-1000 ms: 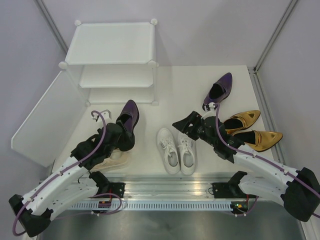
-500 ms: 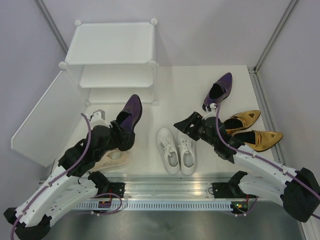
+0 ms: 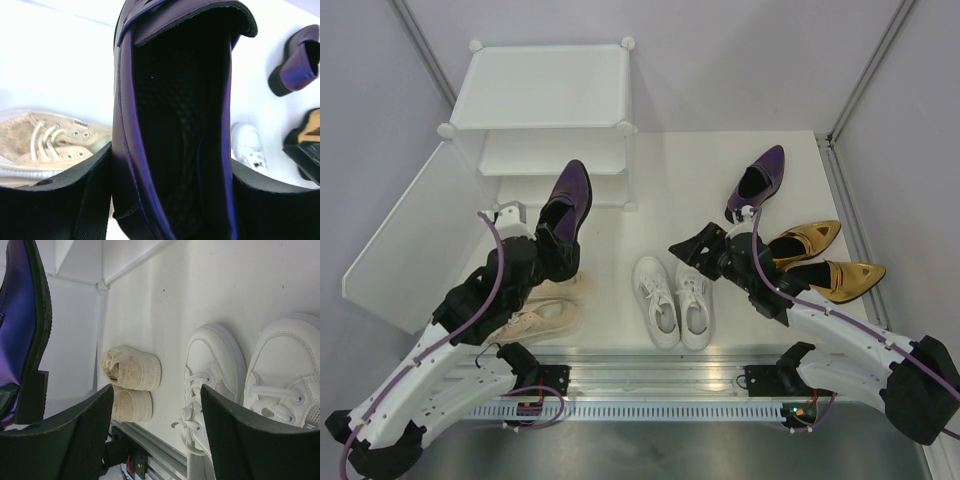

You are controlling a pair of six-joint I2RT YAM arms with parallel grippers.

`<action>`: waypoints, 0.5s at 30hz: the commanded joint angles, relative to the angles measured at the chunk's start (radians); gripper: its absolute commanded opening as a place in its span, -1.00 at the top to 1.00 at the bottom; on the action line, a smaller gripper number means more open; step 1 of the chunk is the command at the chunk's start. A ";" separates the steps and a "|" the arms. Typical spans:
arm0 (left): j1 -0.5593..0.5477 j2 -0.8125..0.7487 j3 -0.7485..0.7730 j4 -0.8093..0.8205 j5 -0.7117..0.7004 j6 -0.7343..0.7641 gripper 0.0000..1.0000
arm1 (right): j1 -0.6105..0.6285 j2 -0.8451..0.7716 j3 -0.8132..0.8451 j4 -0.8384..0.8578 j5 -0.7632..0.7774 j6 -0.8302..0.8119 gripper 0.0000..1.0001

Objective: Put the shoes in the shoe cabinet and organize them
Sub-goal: Place the shoe in the shoe cabinet.

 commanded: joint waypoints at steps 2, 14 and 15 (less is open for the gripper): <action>0.026 0.076 0.098 0.239 -0.074 0.118 0.96 | -0.011 0.016 0.000 0.031 -0.009 -0.031 -0.48; 0.279 0.322 0.213 0.383 0.088 0.285 0.96 | -0.081 0.045 0.020 0.031 -0.089 -0.106 -0.48; 0.297 0.348 0.216 0.409 0.098 0.297 0.96 | -0.084 0.050 0.023 0.031 -0.095 -0.112 -0.47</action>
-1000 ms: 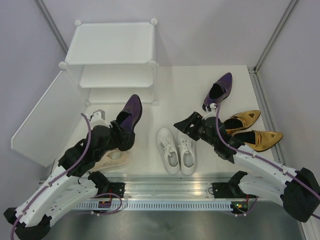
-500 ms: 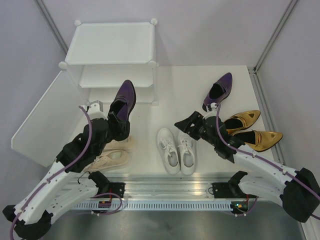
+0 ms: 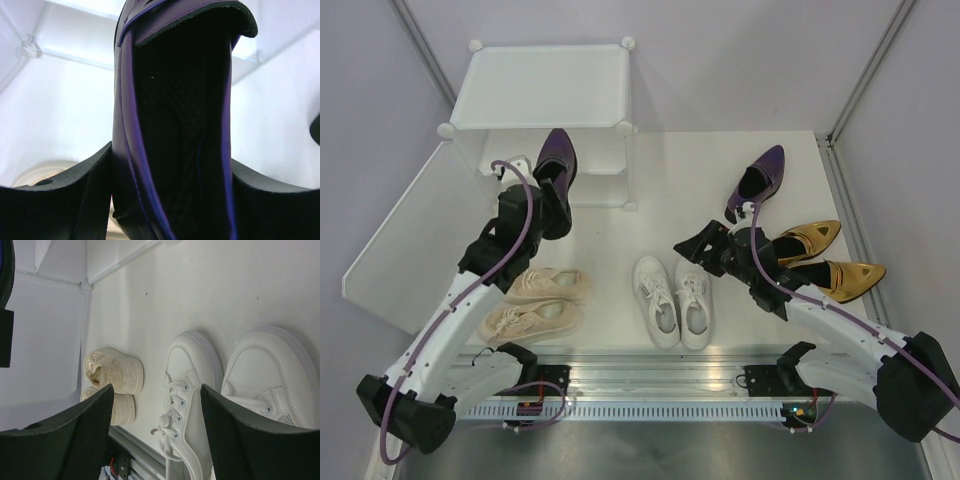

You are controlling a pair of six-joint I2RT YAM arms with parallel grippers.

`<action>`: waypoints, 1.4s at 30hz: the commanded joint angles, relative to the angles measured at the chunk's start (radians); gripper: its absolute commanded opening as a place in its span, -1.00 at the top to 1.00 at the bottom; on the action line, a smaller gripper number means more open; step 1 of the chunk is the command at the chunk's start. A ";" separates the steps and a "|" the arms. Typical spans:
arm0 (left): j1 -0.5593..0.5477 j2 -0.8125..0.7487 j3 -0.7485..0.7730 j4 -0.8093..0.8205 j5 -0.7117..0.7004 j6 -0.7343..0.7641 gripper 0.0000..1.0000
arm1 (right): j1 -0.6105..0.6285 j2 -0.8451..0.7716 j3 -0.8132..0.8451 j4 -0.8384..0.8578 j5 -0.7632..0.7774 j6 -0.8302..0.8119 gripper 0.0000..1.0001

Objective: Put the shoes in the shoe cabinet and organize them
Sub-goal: Place the shoe in the shoe cabinet.

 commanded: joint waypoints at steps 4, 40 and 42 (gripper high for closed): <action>0.168 0.080 0.093 0.277 0.114 0.146 0.96 | -0.026 0.039 0.036 0.032 -0.051 -0.081 -0.47; 0.607 0.421 0.186 0.525 0.498 0.411 0.95 | -0.097 -0.091 0.064 0.015 -0.072 -0.506 -0.48; 0.628 0.435 0.183 0.555 0.495 0.405 0.96 | -0.097 -0.097 0.056 0.015 -0.063 -0.509 -0.48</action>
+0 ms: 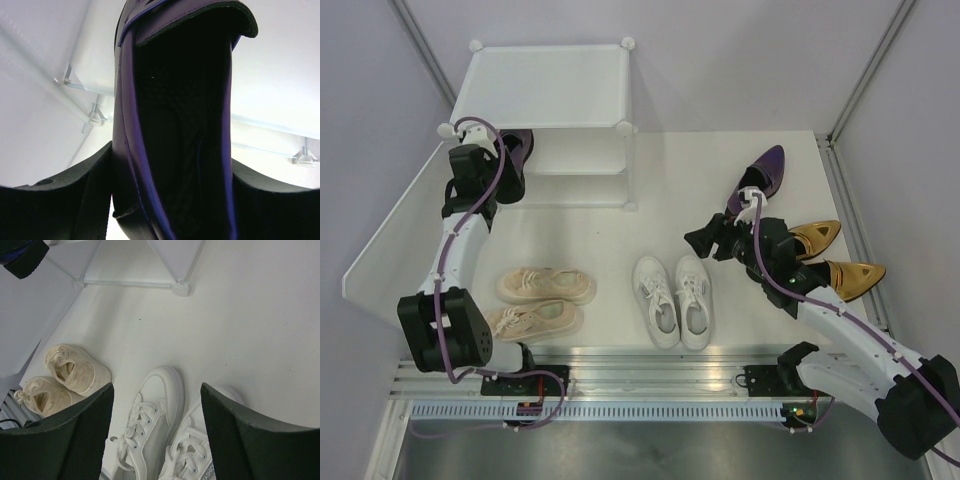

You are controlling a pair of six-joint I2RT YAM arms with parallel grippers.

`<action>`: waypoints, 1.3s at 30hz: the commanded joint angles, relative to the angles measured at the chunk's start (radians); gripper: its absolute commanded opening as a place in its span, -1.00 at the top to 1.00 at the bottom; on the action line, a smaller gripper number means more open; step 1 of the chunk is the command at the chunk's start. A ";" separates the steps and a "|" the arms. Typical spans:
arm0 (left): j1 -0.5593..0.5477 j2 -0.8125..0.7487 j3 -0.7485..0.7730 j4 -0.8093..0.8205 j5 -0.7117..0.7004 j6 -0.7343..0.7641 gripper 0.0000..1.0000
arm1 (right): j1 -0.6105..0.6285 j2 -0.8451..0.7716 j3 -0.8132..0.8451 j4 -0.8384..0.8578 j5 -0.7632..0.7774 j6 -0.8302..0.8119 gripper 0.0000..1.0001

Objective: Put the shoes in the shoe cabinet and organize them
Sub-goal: Place the shoe in the shoe cabinet.

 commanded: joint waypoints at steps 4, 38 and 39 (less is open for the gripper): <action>0.074 0.024 0.077 0.216 0.056 0.034 0.95 | -0.003 -0.022 -0.009 0.019 0.029 -0.031 -0.48; 0.137 0.098 0.050 0.265 0.099 0.043 -0.47 | -0.009 0.044 0.003 0.026 0.035 -0.045 -0.49; 0.136 0.097 0.047 0.265 0.088 0.043 -0.49 | -0.011 0.044 0.002 0.026 0.035 -0.043 -0.49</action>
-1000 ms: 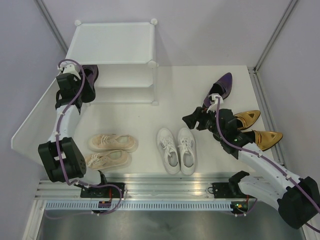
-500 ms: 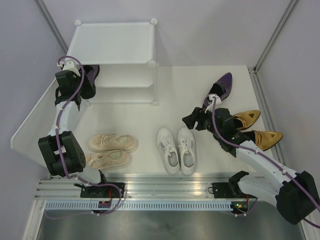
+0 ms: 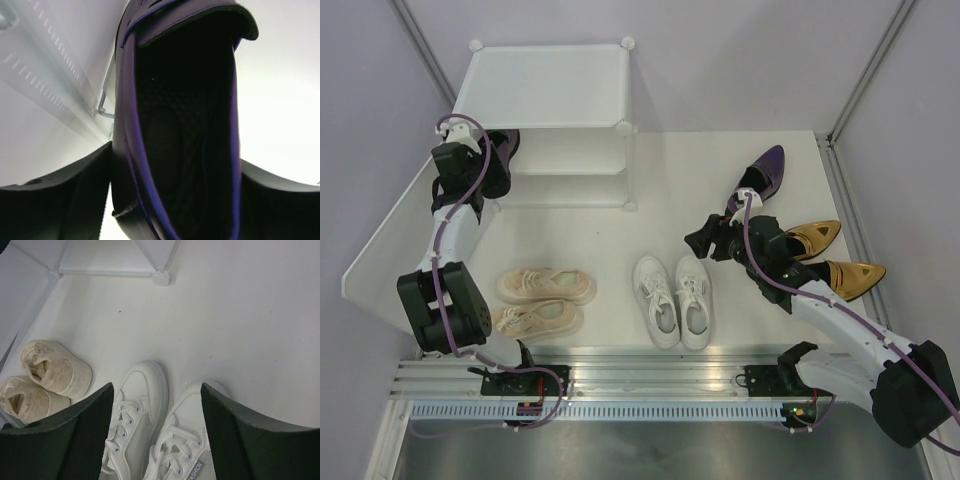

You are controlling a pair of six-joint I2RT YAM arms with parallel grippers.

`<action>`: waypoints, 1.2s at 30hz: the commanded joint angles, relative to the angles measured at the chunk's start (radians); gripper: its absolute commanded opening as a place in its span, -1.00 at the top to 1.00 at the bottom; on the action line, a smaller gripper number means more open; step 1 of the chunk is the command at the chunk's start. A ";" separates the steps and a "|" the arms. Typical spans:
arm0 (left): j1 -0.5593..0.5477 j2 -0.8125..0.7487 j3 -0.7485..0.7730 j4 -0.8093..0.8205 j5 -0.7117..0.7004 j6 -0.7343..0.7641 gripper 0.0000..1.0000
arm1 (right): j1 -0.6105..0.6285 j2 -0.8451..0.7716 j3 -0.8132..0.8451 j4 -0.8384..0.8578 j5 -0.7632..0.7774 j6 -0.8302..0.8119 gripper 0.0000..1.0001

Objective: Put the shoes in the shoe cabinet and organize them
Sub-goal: Place the shoe in the shoe cabinet.

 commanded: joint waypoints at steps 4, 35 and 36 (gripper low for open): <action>0.006 -0.042 0.002 0.137 -0.025 0.027 -0.76 | -0.005 -0.030 0.003 0.028 0.002 -0.015 -0.49; 0.007 -0.055 0.056 0.013 -0.077 -0.034 -0.76 | -0.006 -0.042 -0.006 0.034 -0.017 -0.011 -0.52; 0.007 -0.055 0.056 0.012 -0.077 -0.036 -0.77 | -0.006 -0.040 -0.006 0.034 -0.017 -0.011 -0.52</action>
